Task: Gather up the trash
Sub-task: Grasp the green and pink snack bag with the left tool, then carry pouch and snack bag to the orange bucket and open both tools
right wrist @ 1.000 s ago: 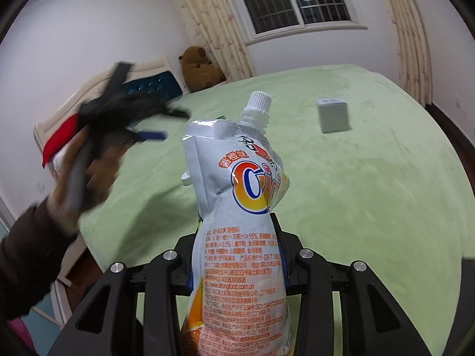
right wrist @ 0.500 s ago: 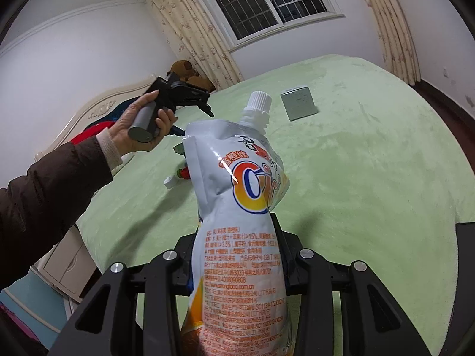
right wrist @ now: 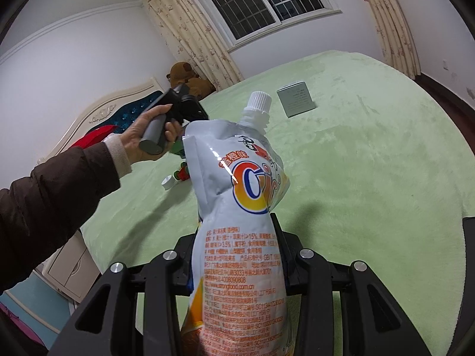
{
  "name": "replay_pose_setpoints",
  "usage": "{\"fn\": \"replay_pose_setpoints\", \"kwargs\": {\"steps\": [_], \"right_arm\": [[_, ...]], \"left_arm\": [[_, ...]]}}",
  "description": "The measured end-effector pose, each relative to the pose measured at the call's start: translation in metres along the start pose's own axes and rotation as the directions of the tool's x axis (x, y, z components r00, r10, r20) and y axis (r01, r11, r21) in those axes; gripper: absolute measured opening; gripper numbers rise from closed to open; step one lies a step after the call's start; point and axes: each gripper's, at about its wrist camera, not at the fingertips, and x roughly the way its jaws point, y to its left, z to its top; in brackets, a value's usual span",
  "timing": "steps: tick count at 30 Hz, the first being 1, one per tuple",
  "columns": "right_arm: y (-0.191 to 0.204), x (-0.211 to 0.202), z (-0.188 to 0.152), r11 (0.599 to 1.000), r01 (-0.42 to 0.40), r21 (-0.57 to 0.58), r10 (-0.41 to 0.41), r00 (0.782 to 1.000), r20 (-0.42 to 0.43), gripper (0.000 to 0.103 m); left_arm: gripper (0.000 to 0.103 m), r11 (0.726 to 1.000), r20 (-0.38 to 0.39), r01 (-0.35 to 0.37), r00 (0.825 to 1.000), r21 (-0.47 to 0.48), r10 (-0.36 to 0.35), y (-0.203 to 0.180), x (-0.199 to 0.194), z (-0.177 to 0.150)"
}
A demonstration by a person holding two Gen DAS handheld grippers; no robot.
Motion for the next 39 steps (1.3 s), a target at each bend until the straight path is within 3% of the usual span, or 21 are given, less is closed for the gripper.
{"fn": "replay_pose_setpoints", "kwargs": {"steps": [8,12,17,22,28,39], "right_arm": [[0.015,-0.011,0.002,1.000,0.001,-0.017,-0.001,1.000,0.019,0.039],[0.026,-0.020,0.000,1.000,-0.004,-0.018,0.005,1.000,0.025,0.039],[0.042,-0.031,-0.004,1.000,-0.008,-0.028,0.008,1.000,0.013,0.039],[0.061,-0.038,-0.008,0.999,-0.016,-0.043,0.016,1.000,0.001,0.039],[0.079,-0.045,-0.016,0.998,-0.022,-0.060,0.021,1.000,-0.015,0.039],[0.100,-0.056,-0.045,0.996,-0.030,-0.080,0.024,0.997,-0.071,0.039]], "left_arm": [[0.011,0.989,0.143,0.130,0.980,0.064,-0.138,0.028,-0.080,-0.014],[0.010,0.963,0.190,0.186,0.956,0.194,-0.223,0.032,-0.123,-0.043],[0.011,0.922,0.261,0.154,0.931,0.355,-0.256,0.037,-0.164,-0.101],[0.011,0.889,0.288,0.142,0.914,0.434,-0.286,0.052,-0.181,-0.166],[0.011,0.861,0.367,0.058,0.889,0.506,-0.275,0.064,-0.188,-0.246],[0.010,0.825,0.318,0.085,0.897,0.559,-0.308,0.081,-0.174,-0.359]]}}
